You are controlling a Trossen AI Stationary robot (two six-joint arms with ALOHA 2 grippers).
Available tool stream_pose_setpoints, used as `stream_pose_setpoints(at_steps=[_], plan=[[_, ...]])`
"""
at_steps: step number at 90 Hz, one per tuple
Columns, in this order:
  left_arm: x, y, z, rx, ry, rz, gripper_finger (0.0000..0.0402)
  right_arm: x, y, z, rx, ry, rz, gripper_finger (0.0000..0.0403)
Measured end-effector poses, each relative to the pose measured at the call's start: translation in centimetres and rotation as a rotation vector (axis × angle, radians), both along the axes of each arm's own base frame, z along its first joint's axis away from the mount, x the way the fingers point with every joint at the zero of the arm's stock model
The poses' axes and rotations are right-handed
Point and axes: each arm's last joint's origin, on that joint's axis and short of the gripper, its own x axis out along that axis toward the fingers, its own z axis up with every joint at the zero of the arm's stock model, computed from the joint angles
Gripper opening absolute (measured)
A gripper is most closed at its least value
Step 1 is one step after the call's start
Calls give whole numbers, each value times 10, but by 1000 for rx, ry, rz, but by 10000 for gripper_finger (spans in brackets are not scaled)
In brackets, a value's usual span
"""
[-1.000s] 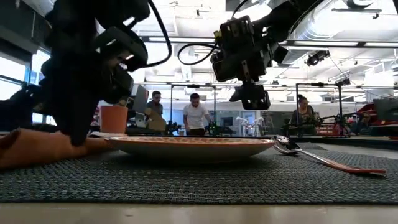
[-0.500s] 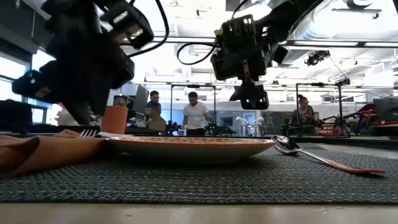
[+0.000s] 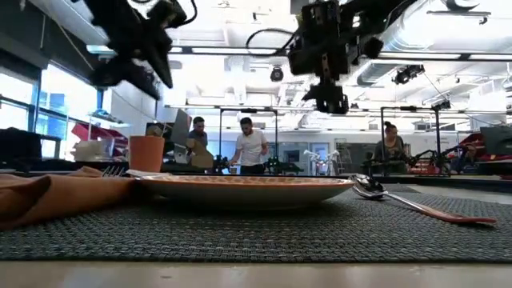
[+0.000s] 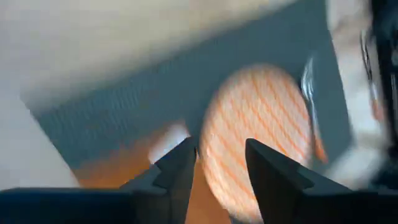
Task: Set table place
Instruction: Put the orange cup on the table gray placemat to the top of the orange table napkin
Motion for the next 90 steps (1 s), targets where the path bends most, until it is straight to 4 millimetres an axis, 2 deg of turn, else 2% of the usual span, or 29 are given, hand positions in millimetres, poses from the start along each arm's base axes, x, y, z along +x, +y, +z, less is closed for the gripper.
stream_pose_setpoints(at_steps=[7,16,35,48,56,67,90], plan=[[-3,26,2,113,45,-33,99,-6,-7,8,-6,-10,-40,231],[-8,54,-1,161,123,-54,94,-14,-14,16,-28,-13,-105,231],[-18,92,8,224,185,-142,121,-19,-17,22,-45,10,-192,231],[-23,104,17,304,257,-185,132,-17,-13,22,-51,30,-214,231],[-26,109,13,327,339,-217,132,-16,-9,21,-66,37,-217,231],[-26,115,-1,301,457,-272,125,-14,-3,21,-65,51,-220,231],[-9,128,-44,203,618,-357,104,-12,5,21,-58,75,-236,231]])
